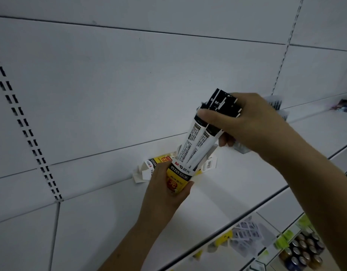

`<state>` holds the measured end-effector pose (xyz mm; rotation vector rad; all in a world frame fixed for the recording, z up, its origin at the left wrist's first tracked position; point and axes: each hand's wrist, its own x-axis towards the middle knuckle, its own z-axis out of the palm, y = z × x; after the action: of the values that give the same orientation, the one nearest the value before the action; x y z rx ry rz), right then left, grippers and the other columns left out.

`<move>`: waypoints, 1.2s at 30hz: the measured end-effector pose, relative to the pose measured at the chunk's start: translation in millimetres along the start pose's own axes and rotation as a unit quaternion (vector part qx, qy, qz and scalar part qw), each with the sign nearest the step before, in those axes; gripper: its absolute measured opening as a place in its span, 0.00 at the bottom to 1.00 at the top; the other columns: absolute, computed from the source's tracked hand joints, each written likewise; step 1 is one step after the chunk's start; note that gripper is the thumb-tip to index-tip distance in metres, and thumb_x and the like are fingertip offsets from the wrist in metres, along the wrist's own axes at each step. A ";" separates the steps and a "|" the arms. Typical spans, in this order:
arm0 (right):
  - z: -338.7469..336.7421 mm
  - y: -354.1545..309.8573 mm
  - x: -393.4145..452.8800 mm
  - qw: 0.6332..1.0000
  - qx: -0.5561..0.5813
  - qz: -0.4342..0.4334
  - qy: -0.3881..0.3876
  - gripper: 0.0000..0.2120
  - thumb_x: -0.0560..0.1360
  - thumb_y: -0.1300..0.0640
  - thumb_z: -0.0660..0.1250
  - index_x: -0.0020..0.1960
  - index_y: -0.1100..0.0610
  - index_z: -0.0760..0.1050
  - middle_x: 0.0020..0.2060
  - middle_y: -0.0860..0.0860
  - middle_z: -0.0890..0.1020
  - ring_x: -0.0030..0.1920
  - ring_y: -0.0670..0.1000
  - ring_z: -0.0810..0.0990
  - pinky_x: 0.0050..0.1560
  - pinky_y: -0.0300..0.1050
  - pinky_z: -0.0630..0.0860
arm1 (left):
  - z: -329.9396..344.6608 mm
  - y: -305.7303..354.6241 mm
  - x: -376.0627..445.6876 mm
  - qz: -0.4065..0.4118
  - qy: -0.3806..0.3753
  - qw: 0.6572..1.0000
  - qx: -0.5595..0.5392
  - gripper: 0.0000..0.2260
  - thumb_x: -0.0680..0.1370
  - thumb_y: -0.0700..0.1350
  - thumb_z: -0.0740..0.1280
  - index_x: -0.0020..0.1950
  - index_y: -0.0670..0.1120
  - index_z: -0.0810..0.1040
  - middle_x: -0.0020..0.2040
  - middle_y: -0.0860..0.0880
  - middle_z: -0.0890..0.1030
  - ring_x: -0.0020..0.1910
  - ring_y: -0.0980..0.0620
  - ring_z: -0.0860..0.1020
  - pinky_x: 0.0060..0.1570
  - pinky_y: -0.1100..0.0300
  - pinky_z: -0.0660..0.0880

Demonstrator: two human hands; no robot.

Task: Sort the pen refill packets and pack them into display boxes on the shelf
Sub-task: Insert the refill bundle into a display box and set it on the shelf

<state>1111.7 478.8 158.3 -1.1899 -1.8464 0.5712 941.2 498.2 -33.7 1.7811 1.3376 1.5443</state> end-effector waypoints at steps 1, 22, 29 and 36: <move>0.3 -0.6 0.5 1.000 0.014 -0.003 0.017 0.09 0.74 0.48 0.71 0.42 0.53 0.80 0.30 0.45 0.84 0.25 0.44 0.79 0.27 0.34 0.74 | -0.3 0.7 -0.1 0.000 0.000 1.000 -0.004 0.26 0.70 0.53 0.75 0.65 0.55 0.70 0.60 0.57 0.77 0.57 0.56 0.79 0.51 0.56 0.81; 44.1 7.2 -4.6 0.997 -0.073 0.032 0.005 0.12 0.71 0.44 0.73 0.46 0.52 0.79 0.34 0.46 0.84 0.25 0.39 0.80 0.25 0.31 0.73 | -4.1 1.5 1.2 -0.008 0.017 1.000 -0.019 0.25 0.69 0.53 0.75 0.63 0.51 0.71 0.54 0.57 0.79 0.53 0.57 0.81 0.47 0.55 0.82; 37.4 13.4 -10.6 0.996 -0.080 0.027 -0.002 0.07 0.75 0.47 0.70 0.42 0.50 0.79 0.29 0.45 0.84 0.27 0.40 0.80 0.27 0.30 0.73 | -3.6 0.2 2.2 -0.010 0.021 0.999 -0.023 0.25 0.70 0.52 0.75 0.64 0.51 0.71 0.56 0.57 0.79 0.55 0.56 0.80 0.49 0.55 0.82; 57.3 27.0 -10.8 0.993 -0.109 0.044 -0.004 0.06 0.75 0.49 0.69 0.44 0.51 0.78 0.42 0.45 0.85 0.21 0.36 0.75 0.22 0.30 0.69 | -3.7 1.7 2.1 -0.021 0.020 0.999 -0.025 0.25 0.69 0.48 0.77 0.63 0.52 0.71 0.54 0.58 0.79 0.53 0.60 0.80 0.49 0.59 0.81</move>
<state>1079.4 484.8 103.1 -1.4203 -1.9076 0.4308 938.3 498.2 -30.2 1.6890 1.3338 1.5839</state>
